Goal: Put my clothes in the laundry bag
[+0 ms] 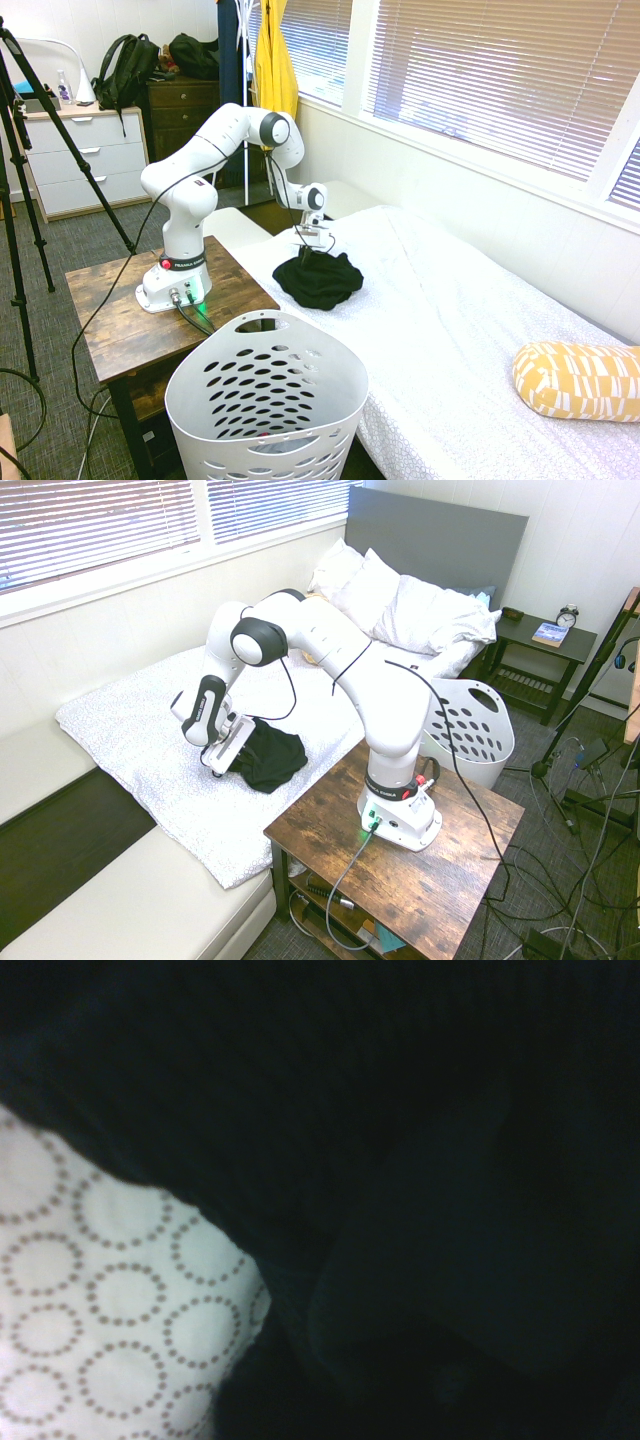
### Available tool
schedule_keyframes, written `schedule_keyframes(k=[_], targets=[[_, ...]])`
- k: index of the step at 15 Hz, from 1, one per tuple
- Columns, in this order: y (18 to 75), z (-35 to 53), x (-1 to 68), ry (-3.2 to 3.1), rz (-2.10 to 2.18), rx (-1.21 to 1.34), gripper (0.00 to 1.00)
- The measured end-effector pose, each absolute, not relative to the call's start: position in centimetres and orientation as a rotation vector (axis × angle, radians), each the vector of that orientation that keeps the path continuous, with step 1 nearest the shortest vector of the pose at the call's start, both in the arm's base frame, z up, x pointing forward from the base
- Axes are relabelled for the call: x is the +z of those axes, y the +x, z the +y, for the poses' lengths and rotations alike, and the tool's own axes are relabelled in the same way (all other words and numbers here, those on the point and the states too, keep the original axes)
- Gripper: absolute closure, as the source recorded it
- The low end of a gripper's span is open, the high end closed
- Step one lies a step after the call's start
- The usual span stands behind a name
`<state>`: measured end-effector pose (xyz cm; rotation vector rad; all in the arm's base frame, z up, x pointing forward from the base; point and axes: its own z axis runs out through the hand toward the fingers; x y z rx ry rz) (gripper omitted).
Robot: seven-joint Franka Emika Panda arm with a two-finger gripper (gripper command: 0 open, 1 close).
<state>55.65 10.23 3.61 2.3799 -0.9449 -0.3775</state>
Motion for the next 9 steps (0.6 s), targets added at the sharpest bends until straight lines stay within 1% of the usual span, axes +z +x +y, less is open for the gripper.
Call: schedule_keyframes(k=[3,6,9], targets=[[58.2,10.6,8.9,2.447,-1.005,-0.322,1.0],[60.2,8.2,18.2,2.492,-0.983,-0.341,1.0],[59.6,4.2,28.0,2.476,-0.862,-0.445,1.0]])
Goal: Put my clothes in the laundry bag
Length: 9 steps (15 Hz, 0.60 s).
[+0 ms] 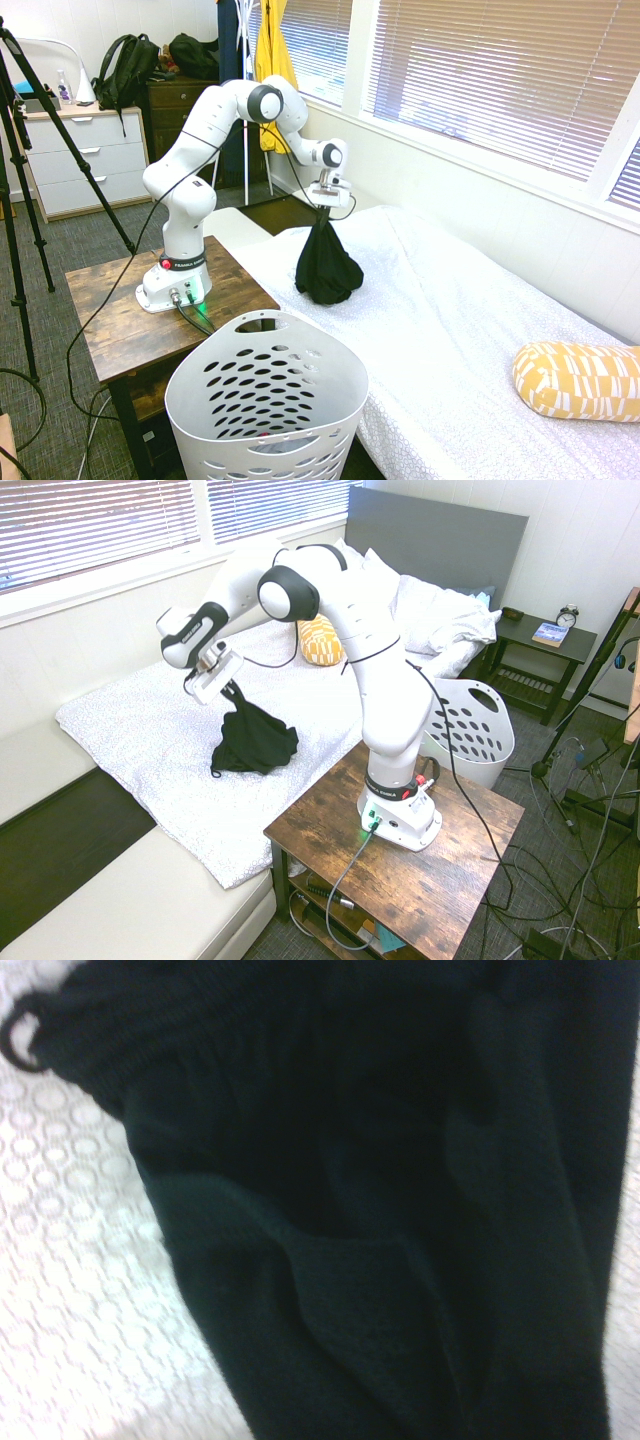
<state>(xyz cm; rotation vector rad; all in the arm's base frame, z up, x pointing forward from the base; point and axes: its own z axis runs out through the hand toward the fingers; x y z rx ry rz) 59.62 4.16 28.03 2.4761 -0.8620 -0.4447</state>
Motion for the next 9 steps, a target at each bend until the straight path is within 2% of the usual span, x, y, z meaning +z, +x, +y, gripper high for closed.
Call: schedule_keyframes(k=[4,9], targets=[[57.1,-2.1,42.6,2.39,-0.764,-0.466,1.0],[50.4,-10.5,55.6,2.261,-0.757,-0.558,1.0]])
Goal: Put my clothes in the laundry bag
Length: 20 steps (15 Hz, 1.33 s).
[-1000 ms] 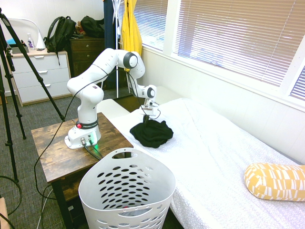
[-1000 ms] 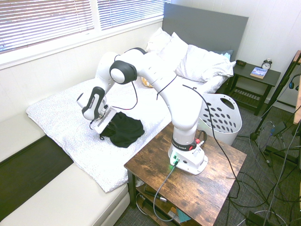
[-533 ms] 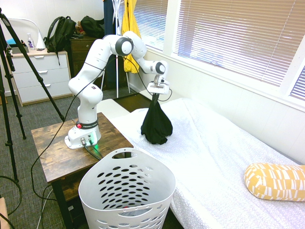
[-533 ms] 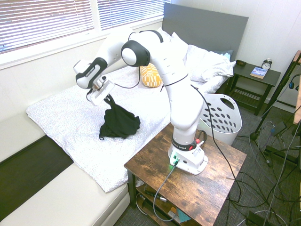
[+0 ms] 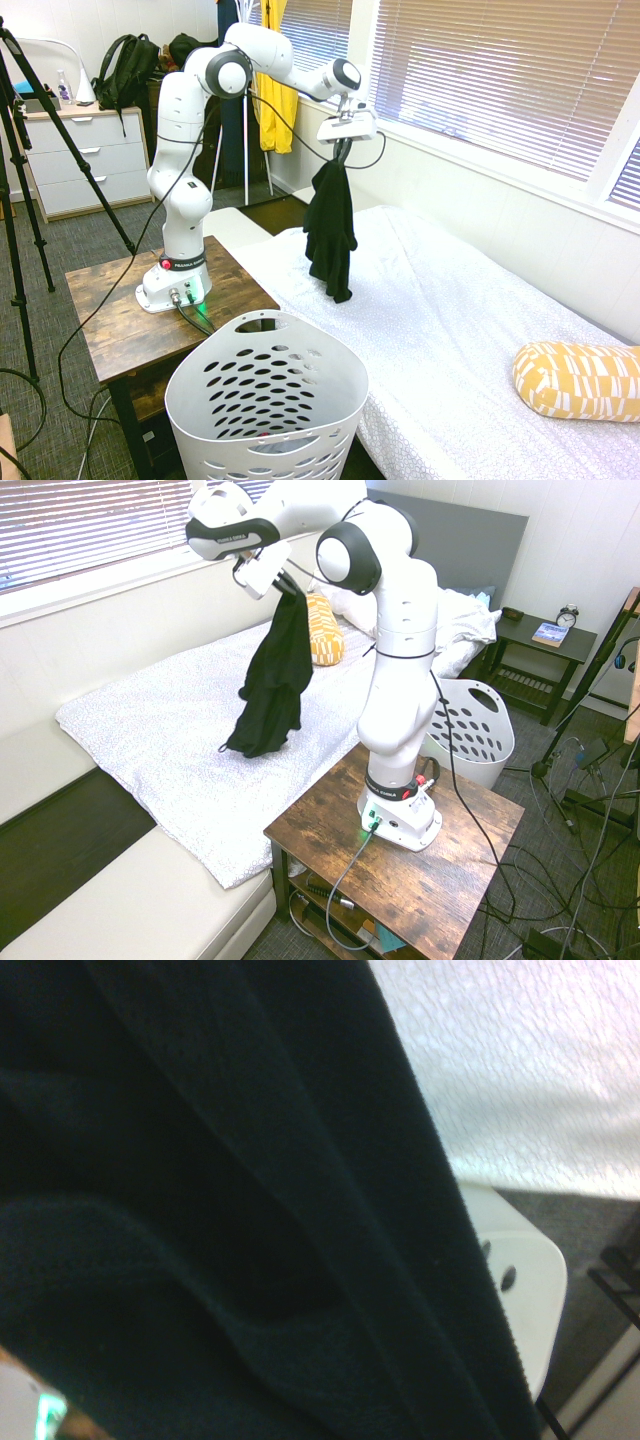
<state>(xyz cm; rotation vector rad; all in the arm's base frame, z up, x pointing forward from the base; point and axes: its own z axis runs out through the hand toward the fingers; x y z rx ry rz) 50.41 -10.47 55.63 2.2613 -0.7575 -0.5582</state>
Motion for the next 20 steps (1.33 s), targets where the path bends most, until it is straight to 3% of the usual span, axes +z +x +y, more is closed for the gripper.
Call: schedule_keyframes(k=[6,10,17,20], targets=[[40.6,-21.9,72.2,2.167,-0.979,-0.495,1.0],[32.1,-28.6,78.2,2.118,-1.139,-0.57,1.0],[18.0,-34.3,80.4,2.087,-1.329,-0.738,1.0],[15.9,-37.8,75.6,2.073,-1.377,-0.732,1.0]])
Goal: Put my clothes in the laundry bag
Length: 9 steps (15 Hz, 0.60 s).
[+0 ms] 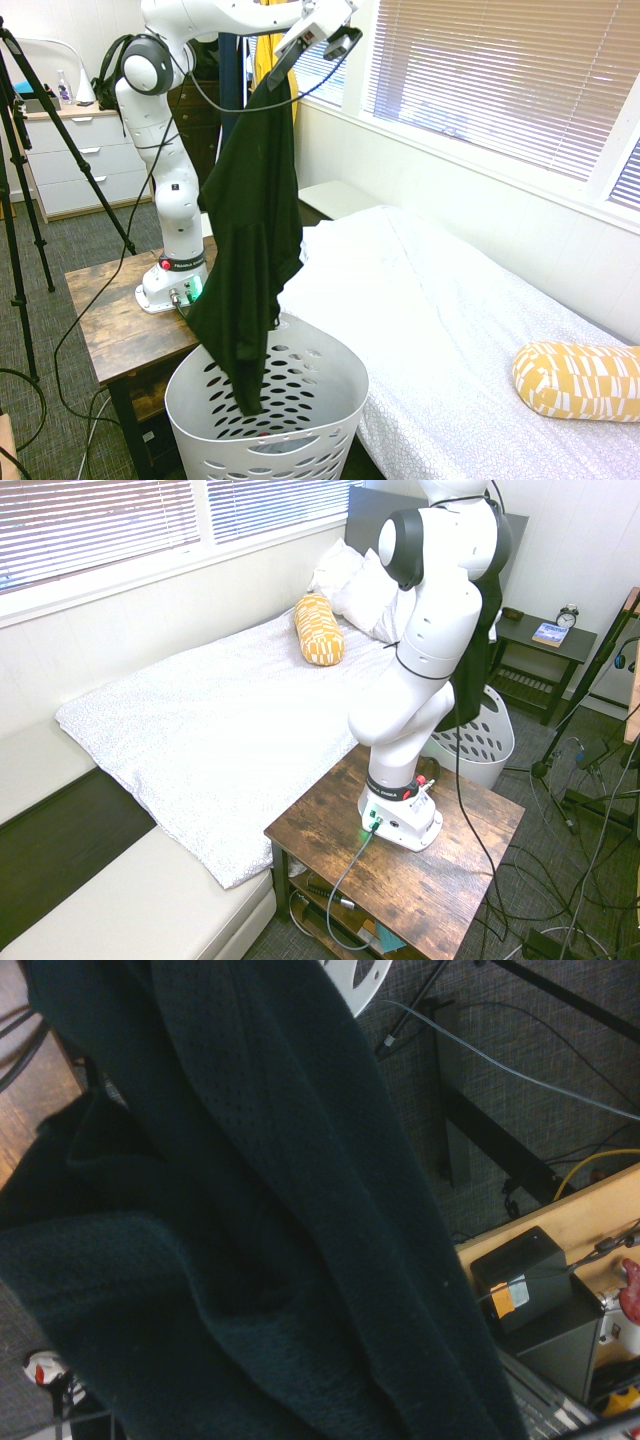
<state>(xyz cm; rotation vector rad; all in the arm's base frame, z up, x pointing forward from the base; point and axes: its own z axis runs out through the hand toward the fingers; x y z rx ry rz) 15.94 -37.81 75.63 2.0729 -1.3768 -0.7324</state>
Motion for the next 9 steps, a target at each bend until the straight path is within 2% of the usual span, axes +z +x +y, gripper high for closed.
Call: schedule_keyframes(k=[5,6,9], targets=[[16.3,-43.6,58.3,2.103,-1.48,-0.69,1.0],[16.2,-43.7,54.3,2.122,-1.492,-0.707,0.0],[14.7,-42.7,40.5,2.123,-1.543,-0.77,0.0]])
